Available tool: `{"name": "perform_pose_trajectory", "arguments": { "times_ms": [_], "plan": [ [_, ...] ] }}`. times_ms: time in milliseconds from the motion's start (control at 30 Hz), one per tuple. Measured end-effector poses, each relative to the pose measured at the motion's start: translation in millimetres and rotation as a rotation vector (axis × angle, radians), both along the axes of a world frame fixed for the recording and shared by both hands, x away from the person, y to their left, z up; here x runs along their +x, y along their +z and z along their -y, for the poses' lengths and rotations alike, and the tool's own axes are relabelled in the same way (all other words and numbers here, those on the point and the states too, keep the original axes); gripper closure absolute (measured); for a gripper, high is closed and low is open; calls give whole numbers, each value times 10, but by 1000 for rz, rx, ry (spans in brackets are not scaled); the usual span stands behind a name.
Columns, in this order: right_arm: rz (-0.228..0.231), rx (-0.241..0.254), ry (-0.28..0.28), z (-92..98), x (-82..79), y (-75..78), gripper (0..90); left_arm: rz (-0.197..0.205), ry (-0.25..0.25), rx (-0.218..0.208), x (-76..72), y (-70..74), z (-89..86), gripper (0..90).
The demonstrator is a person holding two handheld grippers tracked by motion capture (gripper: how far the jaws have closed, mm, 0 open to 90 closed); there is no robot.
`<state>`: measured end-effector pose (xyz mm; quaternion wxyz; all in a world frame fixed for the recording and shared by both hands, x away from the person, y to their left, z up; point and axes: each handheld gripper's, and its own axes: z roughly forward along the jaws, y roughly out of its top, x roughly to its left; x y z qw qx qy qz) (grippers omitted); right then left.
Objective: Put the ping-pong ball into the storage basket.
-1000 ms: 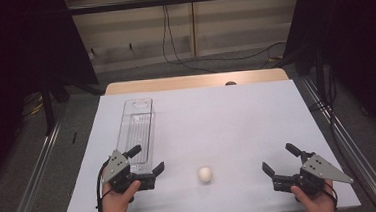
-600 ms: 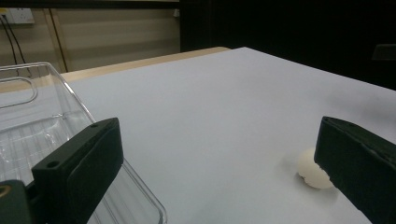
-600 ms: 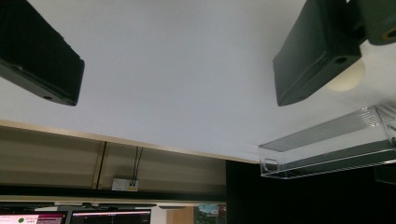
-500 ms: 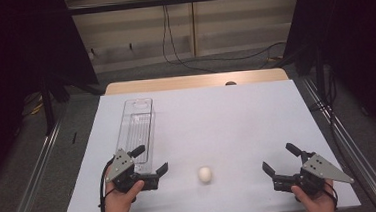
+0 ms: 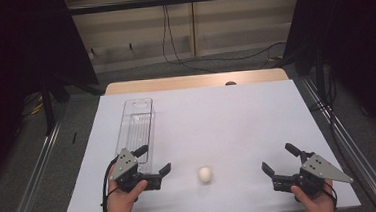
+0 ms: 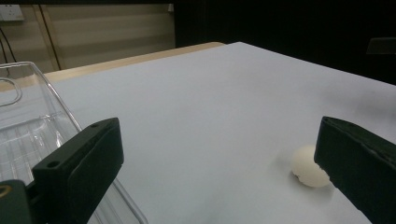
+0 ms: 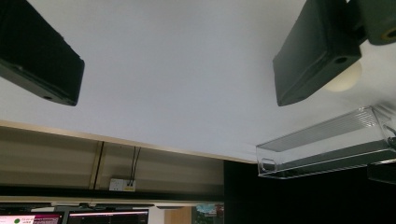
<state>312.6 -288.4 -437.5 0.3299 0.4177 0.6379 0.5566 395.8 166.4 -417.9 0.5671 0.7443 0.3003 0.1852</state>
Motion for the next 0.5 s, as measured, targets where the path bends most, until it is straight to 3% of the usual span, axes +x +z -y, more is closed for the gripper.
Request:
{"name": "perform_pose_trajectory", "arguments": {
  "times_ms": [267, 433, 500],
  "plan": [
    [3, -2, 8, -2, 2, 0, 14, 8, -18, 7, 15, 12, 80, 16],
    [-2, -1, 3, 2, 1, -1, 14, -7, -29, -6, 13, 14, 149, 16],
    [0, -2, 0, 1, 3, -2, 14, 2, -48, 14, 5, 30, 182, 16]
  ]
}}
